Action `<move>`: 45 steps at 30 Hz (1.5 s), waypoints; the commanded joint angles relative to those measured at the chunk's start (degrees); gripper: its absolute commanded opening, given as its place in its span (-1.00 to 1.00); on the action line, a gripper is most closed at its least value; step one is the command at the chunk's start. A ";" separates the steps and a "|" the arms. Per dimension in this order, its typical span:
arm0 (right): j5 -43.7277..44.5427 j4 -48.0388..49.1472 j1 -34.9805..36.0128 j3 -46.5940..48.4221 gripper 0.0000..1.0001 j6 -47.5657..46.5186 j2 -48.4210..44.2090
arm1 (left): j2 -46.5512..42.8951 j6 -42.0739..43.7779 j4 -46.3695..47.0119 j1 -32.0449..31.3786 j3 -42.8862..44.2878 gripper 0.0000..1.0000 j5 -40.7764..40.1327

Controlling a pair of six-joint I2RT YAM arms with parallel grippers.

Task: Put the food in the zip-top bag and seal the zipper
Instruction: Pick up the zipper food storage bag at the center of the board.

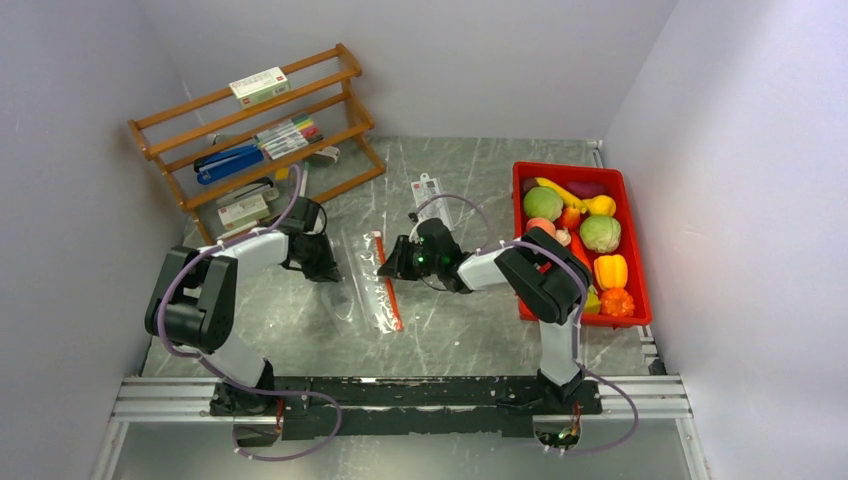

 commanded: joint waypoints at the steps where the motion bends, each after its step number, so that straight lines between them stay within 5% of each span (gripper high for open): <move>1: -0.99 0.14 -0.74 -0.25 -0.77 -1.68 0.63 | 0.36 -0.02 -5.14 -1.06 -0.07 -0.67 -2.40; 3: -1.12 -0.37 -1.41 -0.30 -1.00 -3.13 -0.26 | -1.62 -0.52 -5.77 -1.06 0.42 -0.55 -2.54; 9: -1.70 -4.24 -4.96 -0.80 -1.00 -6.13 -7.89 | -8.91 -1.14 -12.70 -1.06 6.30 0.03 -6.70; 14: -4.91 -5.93 -4.44 -0.81 -1.00 -20.61 -16.26 | -16.51 -0.48 -17.49 -1.06 16.33 0.41 -7.75; 19: -3.85 -10.69 -3.27 1.36 -1.00 -36.37 -23.94 | -19.94 6.33 -20.28 -1.06 26.14 0.32 -1.85; 23: 12.61 -18.99 -0.05 6.92 -1.00 -39.78 -26.31 | -20.27 5.99 -24.18 -1.06 31.25 0.26 -0.81; 28: 17.83 -21.69 3.74 11.94 -1.00 -37.26 -25.90 | -29.88 -3.43 1.59 -1.06 15.03 0.18 16.12; 31: 25.30 -19.12 8.13 10.34 -1.00 -38.97 -26.92 | -34.13 -10.34 12.70 -1.06 8.38 0.18 18.90; 37: 30.41 -17.12 12.01 10.69 -1.00 -39.99 -27.08 | -34.86 -11.20 19.17 -1.07 5.09 0.37 22.43; 45: 35.46 -16.82 17.50 12.21 -1.00 -43.24 -25.72 | -29.92 -8.54 15.04 -1.06 6.95 0.28 18.30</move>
